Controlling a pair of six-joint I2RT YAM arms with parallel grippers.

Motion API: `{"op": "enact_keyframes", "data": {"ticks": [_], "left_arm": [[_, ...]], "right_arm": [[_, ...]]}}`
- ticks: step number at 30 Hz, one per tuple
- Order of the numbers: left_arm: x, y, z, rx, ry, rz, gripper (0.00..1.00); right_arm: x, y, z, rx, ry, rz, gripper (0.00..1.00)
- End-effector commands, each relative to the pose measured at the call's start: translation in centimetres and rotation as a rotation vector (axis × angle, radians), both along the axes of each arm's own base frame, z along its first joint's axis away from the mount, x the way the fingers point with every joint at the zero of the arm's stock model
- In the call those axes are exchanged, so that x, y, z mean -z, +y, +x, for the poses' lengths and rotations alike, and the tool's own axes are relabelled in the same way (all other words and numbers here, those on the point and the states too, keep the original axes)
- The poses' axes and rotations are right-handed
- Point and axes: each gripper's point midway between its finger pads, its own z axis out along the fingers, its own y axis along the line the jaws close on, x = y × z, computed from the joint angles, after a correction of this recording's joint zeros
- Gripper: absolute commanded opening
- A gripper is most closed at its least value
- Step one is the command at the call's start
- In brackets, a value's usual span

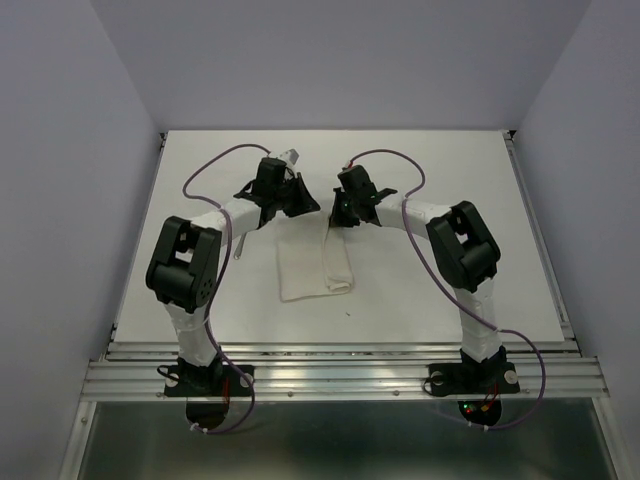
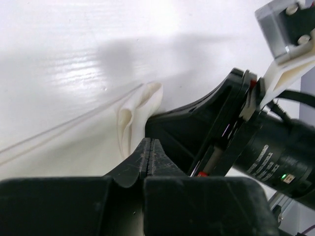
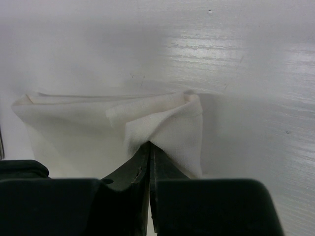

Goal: Fold the napkin into a case and place the utensils inside
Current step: Fold the lower triangle-folded napkin at the center of the board.

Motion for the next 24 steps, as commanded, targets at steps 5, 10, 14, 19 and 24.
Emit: {"op": "enact_keyframes", "data": {"ticks": [5, 10, 14, 19, 24], "left_arm": [[-1.7, -2.4, 3.1, 0.016, -0.037, -0.077, 0.00], [-0.6, -2.8, 3.6, 0.014, -0.011, -0.077, 0.00], [1.1, -2.7, 3.9, 0.001, 0.024, -0.060, 0.00], [2.0, -2.5, 4.4, -0.019, 0.038, -0.048, 0.00], [4.0, -2.2, 4.3, -0.022, 0.072, -0.019, 0.00]], "right_arm": [[-2.4, 2.0, 1.2, -0.018, -0.064, 0.063, 0.04], [-2.4, 2.0, 1.2, -0.018, -0.064, 0.063, 0.04], [-2.4, 2.0, 1.1, -0.019, -0.060, 0.065, 0.04], [-2.9, 1.9, 1.1, -0.018, -0.070, 0.067, 0.04], [-3.5, 2.0, 1.3, -0.016, -0.081, 0.075, 0.04]]}}
